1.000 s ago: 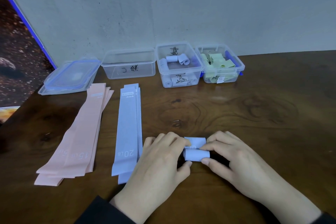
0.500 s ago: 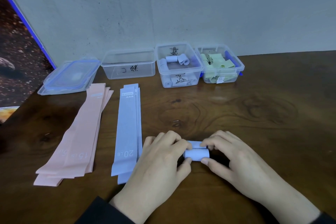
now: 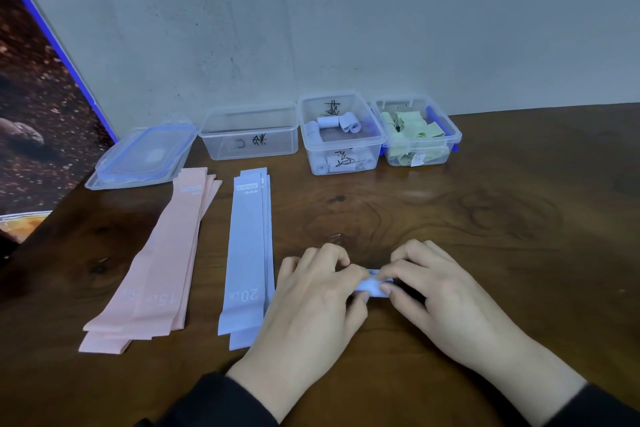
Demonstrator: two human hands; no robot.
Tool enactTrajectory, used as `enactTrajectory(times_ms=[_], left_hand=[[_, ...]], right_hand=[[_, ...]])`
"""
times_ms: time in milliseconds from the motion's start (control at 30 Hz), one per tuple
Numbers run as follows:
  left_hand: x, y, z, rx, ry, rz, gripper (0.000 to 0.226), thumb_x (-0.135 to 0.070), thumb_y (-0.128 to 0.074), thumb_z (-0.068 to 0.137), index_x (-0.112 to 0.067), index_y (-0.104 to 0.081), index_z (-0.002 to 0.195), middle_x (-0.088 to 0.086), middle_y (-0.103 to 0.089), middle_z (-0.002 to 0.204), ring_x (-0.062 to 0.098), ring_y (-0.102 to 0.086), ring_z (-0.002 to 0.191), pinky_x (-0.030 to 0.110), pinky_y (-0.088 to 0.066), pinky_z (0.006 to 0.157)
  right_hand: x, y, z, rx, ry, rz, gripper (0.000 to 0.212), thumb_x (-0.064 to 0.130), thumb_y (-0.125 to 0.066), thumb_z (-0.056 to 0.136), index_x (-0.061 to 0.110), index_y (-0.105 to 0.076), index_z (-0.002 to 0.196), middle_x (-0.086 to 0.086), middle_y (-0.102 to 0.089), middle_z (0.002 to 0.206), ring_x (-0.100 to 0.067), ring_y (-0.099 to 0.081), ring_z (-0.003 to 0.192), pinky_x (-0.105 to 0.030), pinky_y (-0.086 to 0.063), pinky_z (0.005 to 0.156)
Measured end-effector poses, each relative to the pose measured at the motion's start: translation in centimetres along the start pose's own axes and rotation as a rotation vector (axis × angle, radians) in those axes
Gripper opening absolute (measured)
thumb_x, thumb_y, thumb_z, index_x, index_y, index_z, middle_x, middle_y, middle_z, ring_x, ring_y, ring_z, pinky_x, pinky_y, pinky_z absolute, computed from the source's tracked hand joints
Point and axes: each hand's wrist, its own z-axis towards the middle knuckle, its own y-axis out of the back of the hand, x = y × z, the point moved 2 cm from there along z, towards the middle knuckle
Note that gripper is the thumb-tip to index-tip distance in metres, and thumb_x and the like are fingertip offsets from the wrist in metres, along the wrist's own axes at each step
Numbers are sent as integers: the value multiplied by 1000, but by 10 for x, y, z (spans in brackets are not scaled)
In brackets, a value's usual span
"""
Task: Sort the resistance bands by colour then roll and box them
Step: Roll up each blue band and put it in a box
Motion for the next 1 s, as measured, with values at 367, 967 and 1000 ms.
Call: enactTrajectory(times_ms=[367,967,1000], left_hand=[[3,-9,11,85,6,53,41,-53,-48,92,-36,-57,128,-16,-50,115,6,-47,104,31,-40,90],[-2,32,22,94,322,-868,22,-27,-64,96,-37,-70,115,-15,-71,109,7,-64,107,26,-52,94],[-2,34,24,77,334,-910,22,-26,-63,97,-35,-71,115,-14,-72,109,7,-64,106,26,-51,94]], right_hand=[[-22,-1,21,148,-43,117,22,47,-69,91,40,-67,111,26,-55,108,-6,-51,108,-32,-42,96],[1,25,21,106,-244,762,20,39,-62,100,28,-77,96,5,-64,95,-17,-58,82,-29,-46,80],[3,26,23,107,-257,797,21,39,-62,100,27,-77,91,4,-64,91,-14,-55,78,-26,-44,76]])
